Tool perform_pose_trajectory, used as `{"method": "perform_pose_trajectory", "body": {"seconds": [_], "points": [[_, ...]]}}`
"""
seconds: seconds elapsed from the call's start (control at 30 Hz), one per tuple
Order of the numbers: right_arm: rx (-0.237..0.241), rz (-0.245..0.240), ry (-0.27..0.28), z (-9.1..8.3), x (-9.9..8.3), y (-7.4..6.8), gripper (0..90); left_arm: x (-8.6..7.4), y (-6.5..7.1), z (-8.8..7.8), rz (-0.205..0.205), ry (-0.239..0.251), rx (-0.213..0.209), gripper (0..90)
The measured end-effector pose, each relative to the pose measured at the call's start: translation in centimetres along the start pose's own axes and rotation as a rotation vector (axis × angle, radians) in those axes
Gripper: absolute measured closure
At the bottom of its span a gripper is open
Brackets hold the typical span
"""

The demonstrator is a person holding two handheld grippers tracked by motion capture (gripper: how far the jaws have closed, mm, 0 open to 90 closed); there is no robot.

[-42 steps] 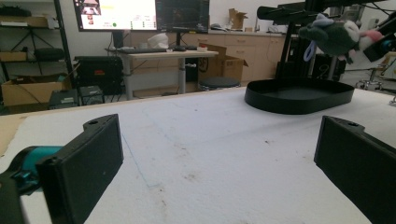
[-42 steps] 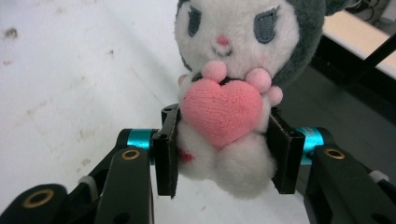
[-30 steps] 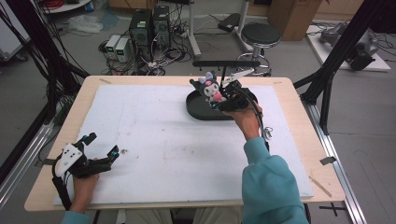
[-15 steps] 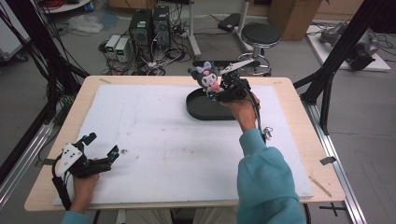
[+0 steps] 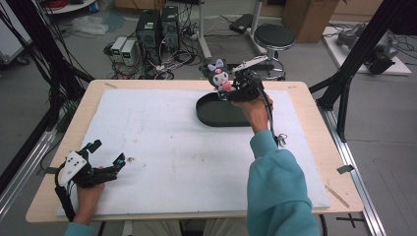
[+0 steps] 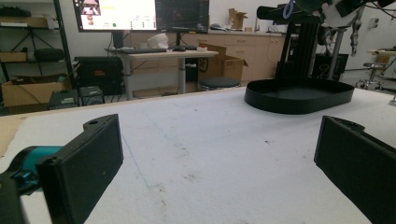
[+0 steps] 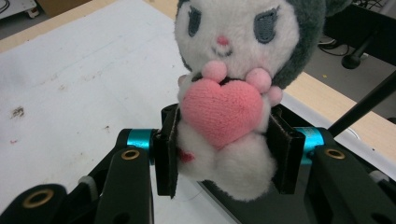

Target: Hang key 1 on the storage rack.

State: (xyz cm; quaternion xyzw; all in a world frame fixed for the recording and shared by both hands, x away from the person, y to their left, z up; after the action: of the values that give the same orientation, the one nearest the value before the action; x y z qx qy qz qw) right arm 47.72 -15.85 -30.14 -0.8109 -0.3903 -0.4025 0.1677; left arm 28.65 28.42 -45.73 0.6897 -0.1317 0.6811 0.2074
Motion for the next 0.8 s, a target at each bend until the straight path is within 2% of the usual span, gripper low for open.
{"method": "perform_pose_trajectory", "body": {"seconds": [0.23,0.33,0.5,0.53,0.8], "points": [[0.014,0.036,0.017,0.4,-0.1,0.4,53.7,0.0,0.0,0.0,0.002,-0.002,0.001,1.7],[0.008,0.026,0.025,0.7,-0.1,0.7,53.6,0.0,0.0,0.0,0.001,-0.001,0.000,1.7],[0.007,0.036,0.040,0.9,-0.1,0.9,53.6,0.0,0.0,0.0,0.001,-0.003,0.000,1.7],[0.009,0.053,0.036,0.8,-0.1,0.9,53.6,0.0,0.0,0.0,0.001,-0.002,0.000,1.7],[0.010,0.056,0.045,1.1,-0.1,1.1,53.6,0.0,0.0,0.0,0.002,-0.004,0.000,1.7]]}}
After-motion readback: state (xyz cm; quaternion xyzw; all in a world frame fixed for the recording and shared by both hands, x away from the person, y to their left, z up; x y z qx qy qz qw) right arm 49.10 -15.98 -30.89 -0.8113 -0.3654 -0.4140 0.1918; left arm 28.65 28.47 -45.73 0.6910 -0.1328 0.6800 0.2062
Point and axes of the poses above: each handheld gripper's, and its own axes: z roughly forward along the jaws, x roughly out of its top, y roughly to its right, the point moved 2 cm from there along z, roughly forward along the jaws, and after that the axes turned 5 degrees about -z, right-handed, at the moved point
